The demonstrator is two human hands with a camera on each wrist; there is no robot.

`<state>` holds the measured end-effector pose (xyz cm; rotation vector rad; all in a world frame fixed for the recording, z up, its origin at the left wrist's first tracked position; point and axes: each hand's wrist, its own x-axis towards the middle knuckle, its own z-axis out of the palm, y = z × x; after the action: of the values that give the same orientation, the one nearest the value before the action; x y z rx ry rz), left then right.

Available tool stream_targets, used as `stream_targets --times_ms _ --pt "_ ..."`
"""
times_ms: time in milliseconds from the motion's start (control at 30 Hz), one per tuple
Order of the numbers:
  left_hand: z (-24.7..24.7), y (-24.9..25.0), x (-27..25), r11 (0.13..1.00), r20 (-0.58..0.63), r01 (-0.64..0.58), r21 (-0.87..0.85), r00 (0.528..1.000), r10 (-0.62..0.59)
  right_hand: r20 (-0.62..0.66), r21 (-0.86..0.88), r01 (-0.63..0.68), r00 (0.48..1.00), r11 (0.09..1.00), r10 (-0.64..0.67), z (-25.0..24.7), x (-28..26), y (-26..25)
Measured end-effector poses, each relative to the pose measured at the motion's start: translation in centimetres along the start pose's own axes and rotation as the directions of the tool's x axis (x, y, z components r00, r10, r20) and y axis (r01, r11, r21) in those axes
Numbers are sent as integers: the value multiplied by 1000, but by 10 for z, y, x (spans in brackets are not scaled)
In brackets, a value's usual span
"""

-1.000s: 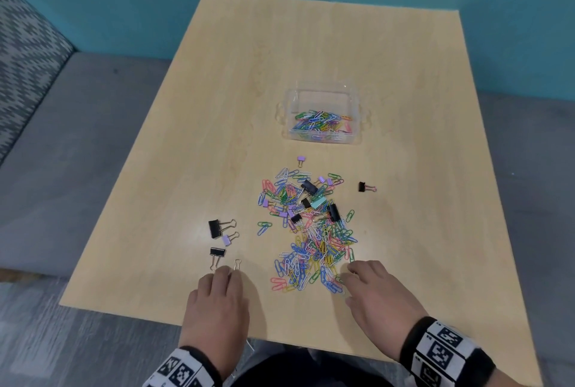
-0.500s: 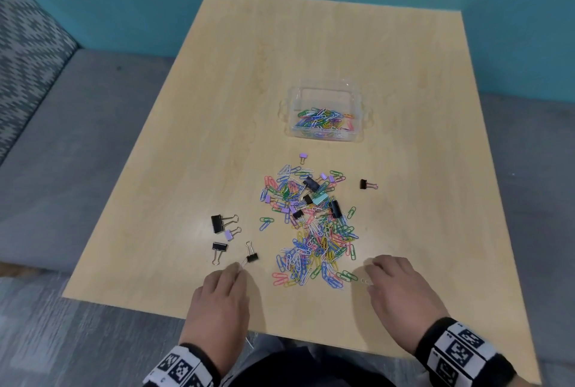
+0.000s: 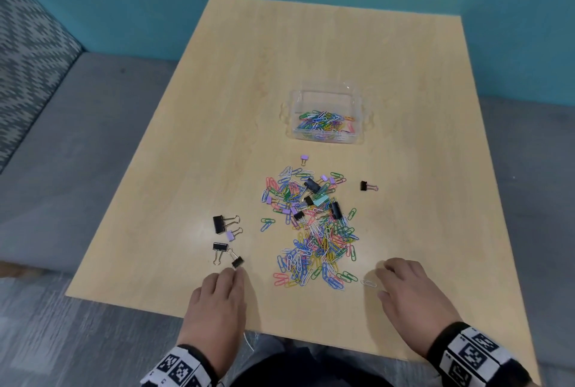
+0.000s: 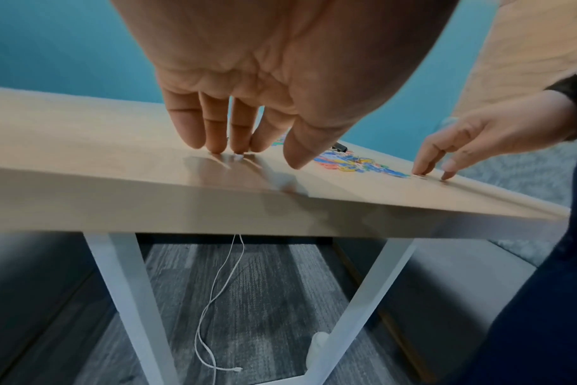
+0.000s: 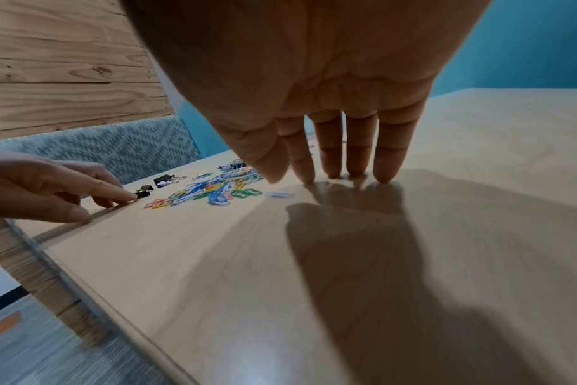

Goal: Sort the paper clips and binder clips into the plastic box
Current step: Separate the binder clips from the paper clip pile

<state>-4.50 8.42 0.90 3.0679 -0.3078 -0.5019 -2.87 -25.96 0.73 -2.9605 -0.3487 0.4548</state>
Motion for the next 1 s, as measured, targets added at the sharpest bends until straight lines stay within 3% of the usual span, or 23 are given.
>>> stream_targets --times_ms 133,300,500,600,700,800,900,1000 --pt "-1 3 10 1000 -24 25 -11 999 -25 -8 4 -2 1000 1000 2 1 0 1" --pt "-1 4 12 999 -45 -27 -36 999 26 -22 11 0 1000 1000 0 -1 0 0" --pt "6 28 3 960 -32 -257 -114 966 255 -22 8 0 1000 1000 0 0 0 -2" --pt "1 40 22 932 -86 -322 -168 946 311 -21 8 8 1000 1000 -8 -1 1 -3" --pt "-11 45 60 960 -103 -269 -79 960 261 -11 -1 11 1000 1000 -11 -2 2 -4" --pt "-14 40 94 987 39 -158 0 987 158 0 -5 15 1000 1000 -15 -2 4 -6" --pt "-1 39 93 973 186 -225 42 959 214 1 1 14 1000 1000 -14 -2 4 -6" --pt "-5 46 78 970 97 -228 -83 967 235 5 15 0 1000 1000 0 0 2 -6"
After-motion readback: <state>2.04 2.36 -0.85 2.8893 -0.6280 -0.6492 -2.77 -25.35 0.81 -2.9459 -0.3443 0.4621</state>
